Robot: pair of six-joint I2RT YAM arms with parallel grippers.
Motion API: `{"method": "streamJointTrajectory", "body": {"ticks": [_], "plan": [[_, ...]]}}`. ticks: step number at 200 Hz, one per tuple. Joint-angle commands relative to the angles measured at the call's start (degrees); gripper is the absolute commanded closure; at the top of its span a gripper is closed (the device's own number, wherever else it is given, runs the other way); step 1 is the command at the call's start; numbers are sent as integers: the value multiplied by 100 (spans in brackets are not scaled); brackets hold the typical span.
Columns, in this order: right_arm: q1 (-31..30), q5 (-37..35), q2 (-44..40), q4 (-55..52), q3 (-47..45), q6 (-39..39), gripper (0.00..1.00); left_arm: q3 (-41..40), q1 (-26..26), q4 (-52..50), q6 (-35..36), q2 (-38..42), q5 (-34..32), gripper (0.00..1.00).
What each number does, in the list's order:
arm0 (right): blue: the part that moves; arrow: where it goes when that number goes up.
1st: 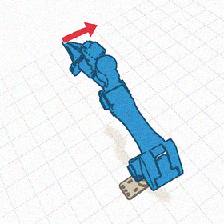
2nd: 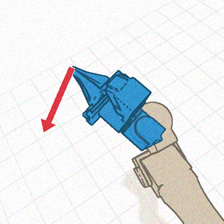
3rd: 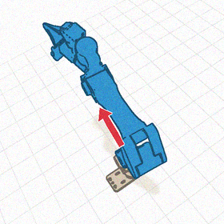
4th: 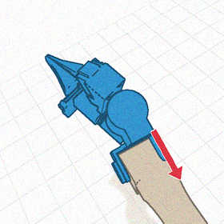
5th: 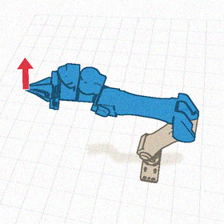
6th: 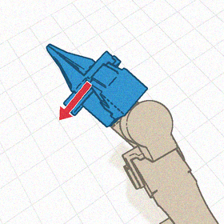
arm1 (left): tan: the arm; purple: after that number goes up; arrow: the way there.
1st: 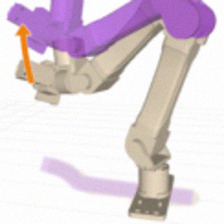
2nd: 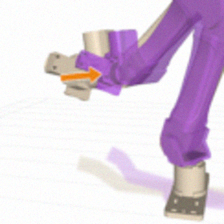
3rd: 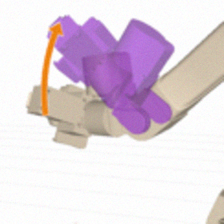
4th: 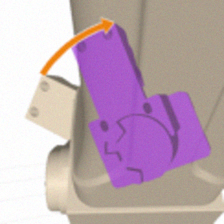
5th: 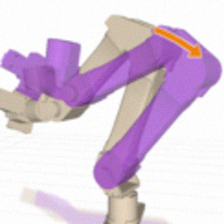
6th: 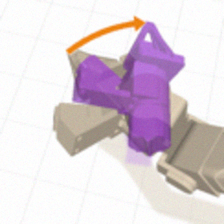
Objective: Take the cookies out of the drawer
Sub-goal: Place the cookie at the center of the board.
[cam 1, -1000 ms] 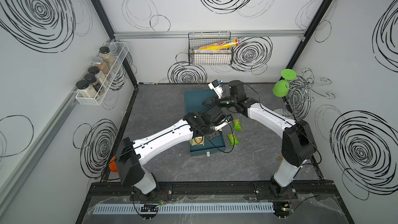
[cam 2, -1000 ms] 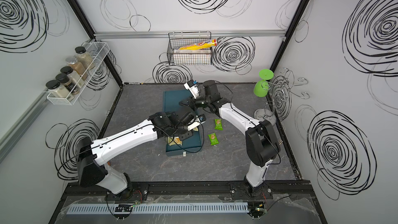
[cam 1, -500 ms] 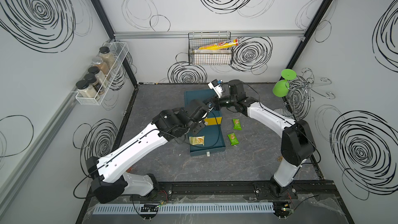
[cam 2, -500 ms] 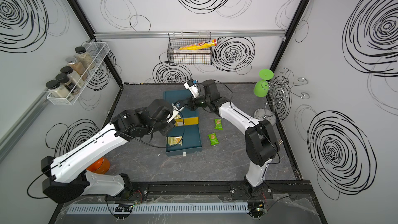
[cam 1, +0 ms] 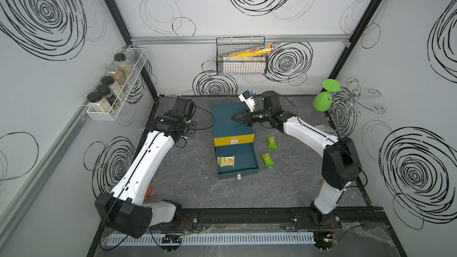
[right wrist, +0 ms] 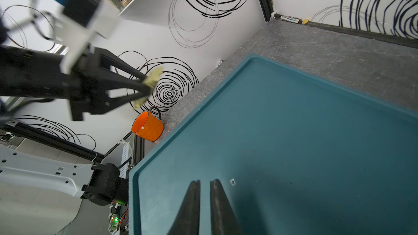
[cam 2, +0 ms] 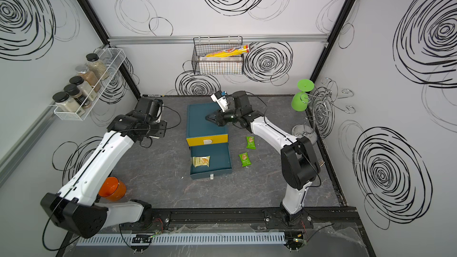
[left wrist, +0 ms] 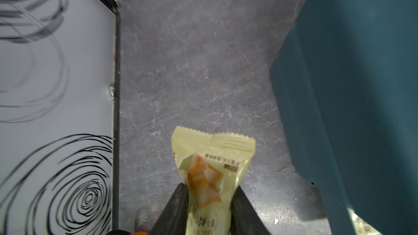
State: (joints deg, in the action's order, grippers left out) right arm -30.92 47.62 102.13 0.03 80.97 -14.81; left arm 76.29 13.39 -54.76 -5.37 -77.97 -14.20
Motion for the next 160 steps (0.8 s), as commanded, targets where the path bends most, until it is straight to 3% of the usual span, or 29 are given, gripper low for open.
{"method": "streamJointTrajectory", "body": {"ticks": [1, 48, 66, 74, 90, 135, 160], "plan": [[15, -10, 185, -249, 38, 4, 85, -576, -128, 716, -243, -504, 494, 64], [14, -57, 205, -292, -28, 64, 85, -1358, -195, 1437, -402, -1713, 365, 66], [9, -103, 193, -336, -46, 109, 85, -1511, -244, 1670, -484, -1699, 496, 45], [12, -104, 188, -354, -46, 118, 85, -1491, -248, 1694, -553, -1579, 515, 32], [15, -81, 201, -346, -30, 84, 84, -1314, -247, 1603, -619, -1242, 467, 16], [15, -103, 185, -354, -59, 81, 84, 146, -134, 577, -638, 216, 4, 12], [15, -94, 183, -353, -73, 70, 84, 814, 958, 97, -415, 699, -194, 11]]}}
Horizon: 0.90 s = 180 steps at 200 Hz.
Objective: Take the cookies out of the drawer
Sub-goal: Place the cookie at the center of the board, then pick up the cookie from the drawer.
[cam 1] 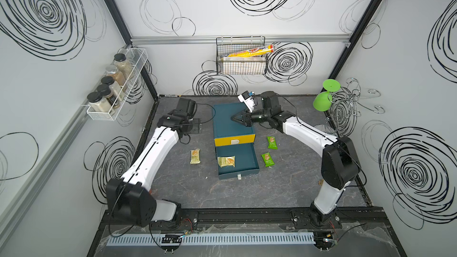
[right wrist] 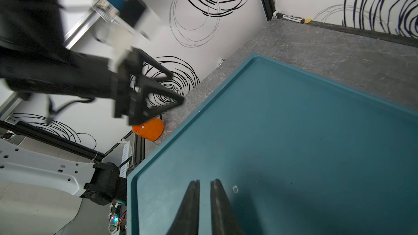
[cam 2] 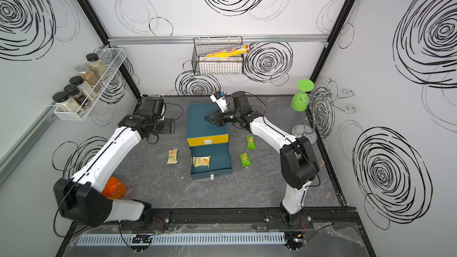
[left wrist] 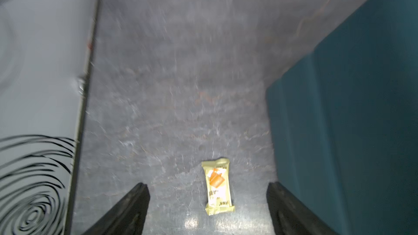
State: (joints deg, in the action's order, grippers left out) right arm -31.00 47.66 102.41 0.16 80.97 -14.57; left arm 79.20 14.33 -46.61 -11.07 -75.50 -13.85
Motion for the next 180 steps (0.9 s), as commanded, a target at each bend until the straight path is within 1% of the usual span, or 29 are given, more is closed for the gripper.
{"method": "streamJointTrajectory", "body": {"ticks": [1, 11, 25, 33, 54, 68, 85, 125, 148, 180], "plan": [[24, -99, 151, -367, -73, 48, 84, 543, 920, -753, 161, 464, -235, 11], [24, -89, 152, -378, -74, 68, 84, 673, 1541, -952, 237, 535, -300, 13], [24, -92, 149, -407, -81, 81, 84, 647, 2548, -1113, 377, 605, -440, 15], [22, -81, 155, -411, -81, 79, 84, 604, 3032, -1139, 417, 595, -563, 15], [18, -56, 157, -403, -72, 68, 84, 362, 3765, -1195, 771, 430, -436, 16], [24, -55, 169, -401, -88, 75, 84, 194, 4235, -1157, 1077, 285, -519, 16], [20, -55, 173, -461, -86, 136, 84, 201, 4289, -1094, 1352, 48, -214, 17], [24, -62, 185, -490, -96, 165, 84, 153, 4251, -1291, 1796, -495, -128, 19], [23, -49, 194, -465, -116, 157, 84, 20, 4185, -1250, 2036, -648, 0, 20], [20, -37, 196, -454, -116, 156, 84, -315, 3957, -1196, 2354, -719, 325, 24]]}}
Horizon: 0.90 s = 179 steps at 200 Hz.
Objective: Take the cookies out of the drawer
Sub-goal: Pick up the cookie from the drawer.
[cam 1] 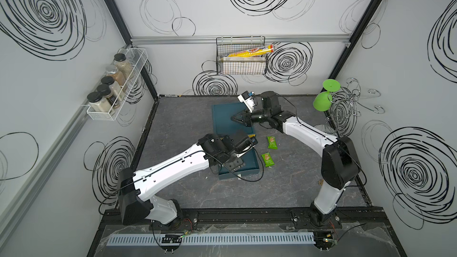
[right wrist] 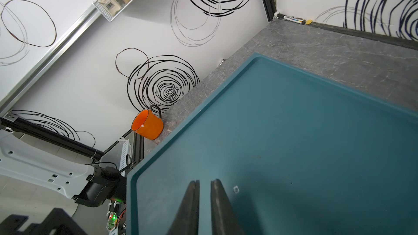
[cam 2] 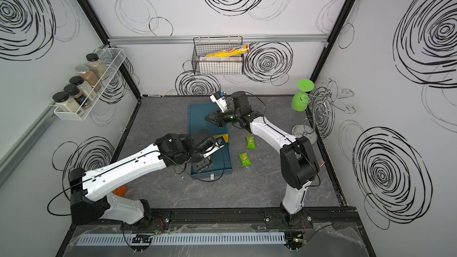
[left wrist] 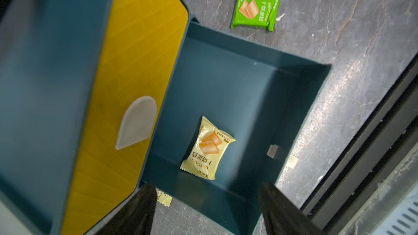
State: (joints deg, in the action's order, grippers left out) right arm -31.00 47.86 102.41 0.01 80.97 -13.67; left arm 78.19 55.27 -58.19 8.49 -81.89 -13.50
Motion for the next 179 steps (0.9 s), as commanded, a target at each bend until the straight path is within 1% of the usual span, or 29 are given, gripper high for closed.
{"method": "streamJointTrajectory", "body": {"ticks": [1, 18, 39, 66, 103, 115, 145, 179], "plan": [[22, -57, 194, -439, -116, 66, 84, -224, -133, -40, 403, -86, 293, 24], [22, -57, 194, -428, -140, 67, 84, -397, -202, 51, 575, -85, 386, 25], [24, -37, 208, -373, -172, 21, 84, -501, -301, 197, 762, -109, 694, 25], [20, -44, 189, -344, -221, 14, 84, -898, -403, 333, 1013, -174, 949, 25], [19, -23, 158, -333, -272, 22, 84, -1236, -549, 704, 1084, -249, 1024, 24], [24, -19, 173, -319, -292, 29, 84, -1343, -561, 832, 1094, -280, 889, 24], [19, -9, 174, -300, -325, 49, 84, -1386, -603, 911, 1143, -425, 677, 22], [24, -4, 214, -276, -305, 41, 84, -1334, -701, 916, 1200, -561, 778, 20]]}}
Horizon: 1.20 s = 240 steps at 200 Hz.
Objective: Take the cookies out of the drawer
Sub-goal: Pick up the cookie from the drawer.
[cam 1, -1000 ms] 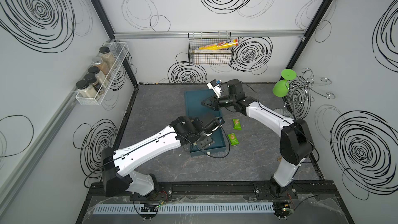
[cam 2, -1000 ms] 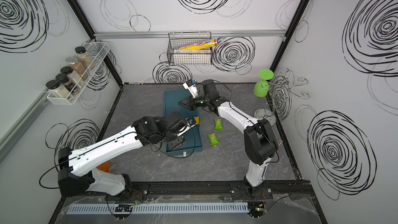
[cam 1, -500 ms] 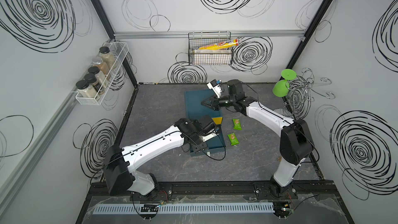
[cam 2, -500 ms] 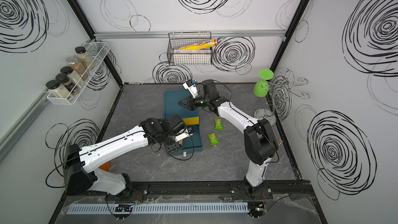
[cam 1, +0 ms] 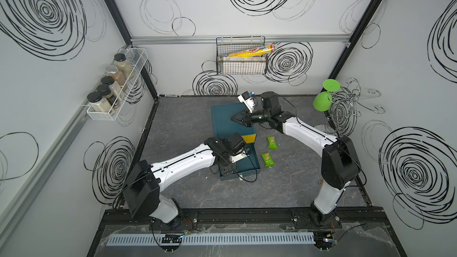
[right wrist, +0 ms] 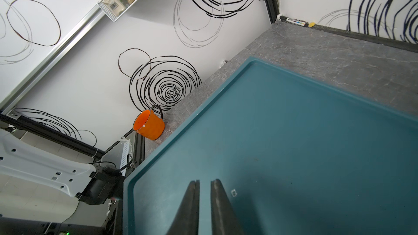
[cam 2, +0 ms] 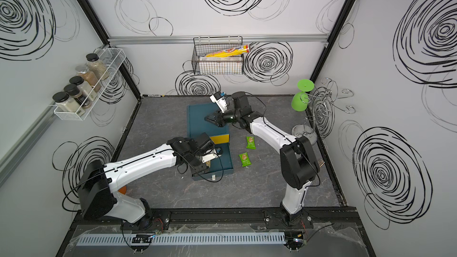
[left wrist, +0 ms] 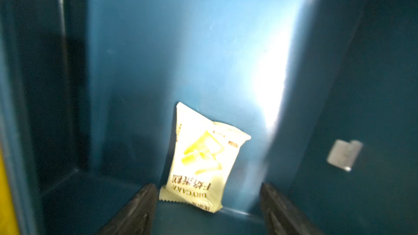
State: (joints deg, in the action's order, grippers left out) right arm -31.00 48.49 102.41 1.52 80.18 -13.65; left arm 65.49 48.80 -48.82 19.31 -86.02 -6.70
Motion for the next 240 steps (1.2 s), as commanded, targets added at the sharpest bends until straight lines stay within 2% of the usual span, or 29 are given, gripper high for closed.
{"method": "streamJointTrajectory", "body": {"ticks": [1, 76, 118, 184, 221, 240], "plan": [[20, -68, 216, -426, -224, 38, 84, -63, -54, -26, 113, -155, 94, 20], [16, 19, 253, -348, -240, -20, 84, -37, -72, 100, 73, -564, -185, 19], [15, 18, 214, -345, -240, -30, 84, -62, -71, 167, 75, -653, -288, 22], [23, -46, 165, -282, -310, -98, 85, -19, -72, 205, 121, -431, -319, 41], [19, -103, 150, -293, -310, -103, 85, -67, -72, 236, 126, -229, -324, 57], [23, -105, 155, -293, -286, -119, 85, -22, -76, 240, 123, -128, -358, 60]]}}
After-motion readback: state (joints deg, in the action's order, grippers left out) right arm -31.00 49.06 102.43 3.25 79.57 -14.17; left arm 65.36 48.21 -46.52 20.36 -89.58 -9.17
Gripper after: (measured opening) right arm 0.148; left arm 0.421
